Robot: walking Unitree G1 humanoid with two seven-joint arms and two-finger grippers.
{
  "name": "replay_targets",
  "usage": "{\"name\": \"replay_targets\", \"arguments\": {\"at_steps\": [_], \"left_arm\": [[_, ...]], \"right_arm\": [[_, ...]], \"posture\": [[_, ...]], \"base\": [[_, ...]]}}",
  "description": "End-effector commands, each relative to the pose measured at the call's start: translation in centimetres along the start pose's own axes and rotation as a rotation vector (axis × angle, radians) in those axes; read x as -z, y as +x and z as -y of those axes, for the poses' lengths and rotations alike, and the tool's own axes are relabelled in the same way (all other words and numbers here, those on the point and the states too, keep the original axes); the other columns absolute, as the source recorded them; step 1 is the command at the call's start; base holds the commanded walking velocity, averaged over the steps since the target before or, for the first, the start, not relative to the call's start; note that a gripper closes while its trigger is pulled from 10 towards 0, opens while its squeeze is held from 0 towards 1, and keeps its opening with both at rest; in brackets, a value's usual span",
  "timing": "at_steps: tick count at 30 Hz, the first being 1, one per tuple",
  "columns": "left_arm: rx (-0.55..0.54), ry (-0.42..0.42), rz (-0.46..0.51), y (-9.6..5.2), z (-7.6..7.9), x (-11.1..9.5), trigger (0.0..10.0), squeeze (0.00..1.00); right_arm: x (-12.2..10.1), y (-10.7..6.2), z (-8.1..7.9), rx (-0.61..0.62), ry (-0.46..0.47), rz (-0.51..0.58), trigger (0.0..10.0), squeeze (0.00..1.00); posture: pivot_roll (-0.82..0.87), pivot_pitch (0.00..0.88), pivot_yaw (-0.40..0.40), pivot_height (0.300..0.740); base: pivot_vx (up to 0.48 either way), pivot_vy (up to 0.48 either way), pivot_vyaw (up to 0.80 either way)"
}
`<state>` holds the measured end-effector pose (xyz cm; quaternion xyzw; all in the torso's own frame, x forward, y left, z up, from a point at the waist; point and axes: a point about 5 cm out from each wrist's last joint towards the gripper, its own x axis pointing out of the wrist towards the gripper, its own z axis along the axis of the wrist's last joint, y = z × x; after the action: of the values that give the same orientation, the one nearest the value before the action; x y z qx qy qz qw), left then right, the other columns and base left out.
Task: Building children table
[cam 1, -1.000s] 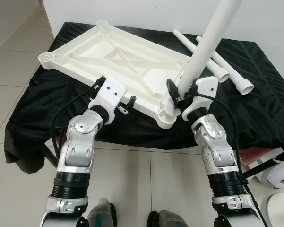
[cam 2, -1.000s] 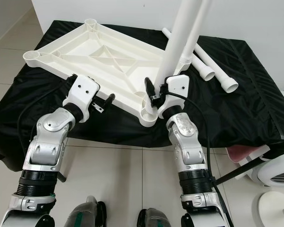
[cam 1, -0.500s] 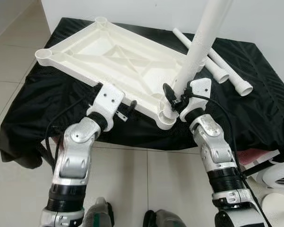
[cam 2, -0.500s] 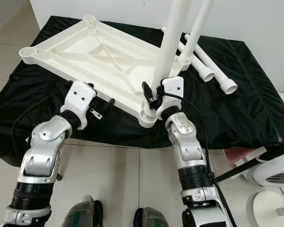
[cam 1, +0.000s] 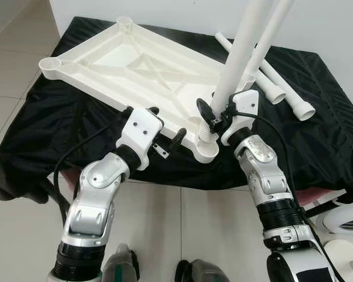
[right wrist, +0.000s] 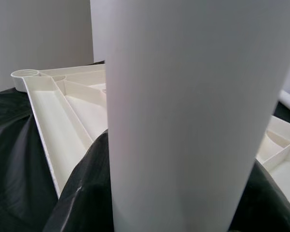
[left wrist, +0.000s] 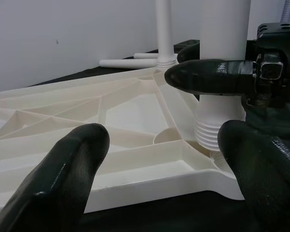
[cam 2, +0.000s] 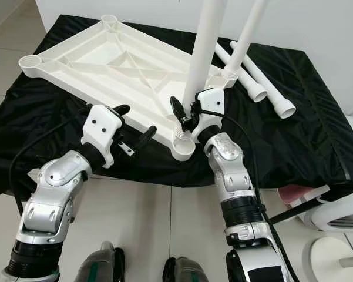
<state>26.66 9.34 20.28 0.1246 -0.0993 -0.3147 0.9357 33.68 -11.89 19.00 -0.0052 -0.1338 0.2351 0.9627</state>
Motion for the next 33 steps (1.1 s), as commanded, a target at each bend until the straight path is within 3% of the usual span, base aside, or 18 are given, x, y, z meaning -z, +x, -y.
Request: {"name": "replay_targets", "arguments": {"at_steps": [1,8,26,32,33], "left_arm": [[0.164,-0.028,0.005,-0.3,1.2,-0.1,10.0,0.0],[0.172,-0.052,0.013,-0.7,1.2,-0.3,10.0,0.0],[0.18,-0.067,0.012,-0.7,1.2,-0.5,10.0,0.0],[0.18,-0.068,0.01,-0.7,1.3,-0.5,10.0,0.0],[0.179,-0.067,0.009,-0.7,1.2,-0.6,10.0,0.0]], "right_arm": [[-0.2,-0.3,0.3,0.003,0.027,0.028,10.0,0.0],[-0.1,-1.4,0.2,-0.037,0.113,0.063,10.0,0.0],[0.6,-3.5,1.2,-0.087,0.049,-0.015,10.0,0.0],[0.9,-3.6,0.9,-0.111,0.074,-0.024,10.0,0.0],[0.9,-3.5,0.1,-0.151,0.091,-0.017,10.0,0.0]], "posture": [[0.11,0.09,-0.114,0.74],[0.11,0.097,-0.111,0.74],[0.1,0.092,-0.109,0.74],[0.1,0.091,-0.109,0.74],[0.1,0.085,-0.11,0.74]], "base": [[0.0,0.0,0.0],[0.0,0.0,0.0],[0.0,0.0,0.0],[0.0,0.0,0.0],[0.0,0.0,0.0]]}}
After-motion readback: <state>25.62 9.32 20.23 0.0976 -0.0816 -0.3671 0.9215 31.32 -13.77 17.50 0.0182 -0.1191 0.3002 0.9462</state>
